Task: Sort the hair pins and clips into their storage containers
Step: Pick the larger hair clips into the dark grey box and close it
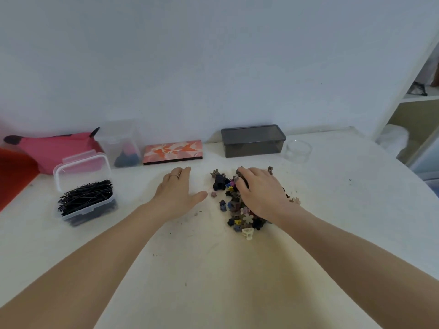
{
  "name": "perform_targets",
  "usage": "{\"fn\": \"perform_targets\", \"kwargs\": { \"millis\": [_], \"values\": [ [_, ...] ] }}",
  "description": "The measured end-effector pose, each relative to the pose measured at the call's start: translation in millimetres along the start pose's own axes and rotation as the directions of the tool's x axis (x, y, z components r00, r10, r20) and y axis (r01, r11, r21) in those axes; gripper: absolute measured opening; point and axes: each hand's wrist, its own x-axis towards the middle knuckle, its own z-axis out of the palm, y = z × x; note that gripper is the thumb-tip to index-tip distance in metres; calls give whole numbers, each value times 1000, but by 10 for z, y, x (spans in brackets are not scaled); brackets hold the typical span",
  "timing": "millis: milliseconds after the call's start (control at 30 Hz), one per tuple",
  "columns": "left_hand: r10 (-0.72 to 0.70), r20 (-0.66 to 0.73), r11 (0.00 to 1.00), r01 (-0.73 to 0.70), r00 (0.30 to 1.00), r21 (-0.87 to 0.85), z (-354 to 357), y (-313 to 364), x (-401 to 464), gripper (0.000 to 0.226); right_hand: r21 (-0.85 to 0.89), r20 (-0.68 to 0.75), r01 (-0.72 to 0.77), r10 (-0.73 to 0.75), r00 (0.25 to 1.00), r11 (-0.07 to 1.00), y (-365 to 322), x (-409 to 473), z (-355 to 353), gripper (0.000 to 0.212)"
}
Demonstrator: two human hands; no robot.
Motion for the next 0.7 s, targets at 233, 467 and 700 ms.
{"fn": "perform_targets", "kwargs": {
  "millis": [233, 467, 700],
  "values": [
    [119, -6, 987, -119, 993, -104, -126, 149, 70, 79, 118, -82, -81, 91, 993, 990, 117, 106, -286, 43],
    [178, -44, 953, -184, 983, -241, -276, 491, 327, 72, 288, -108, -252, 292, 950, 924, 445, 469, -719, 42],
    [139, 9, 927, -127, 990, -352, -215, 817, 762, 78, 319, -62, -338, 376, 925, 885, 514, 869, -757, 46]
  ]
}}
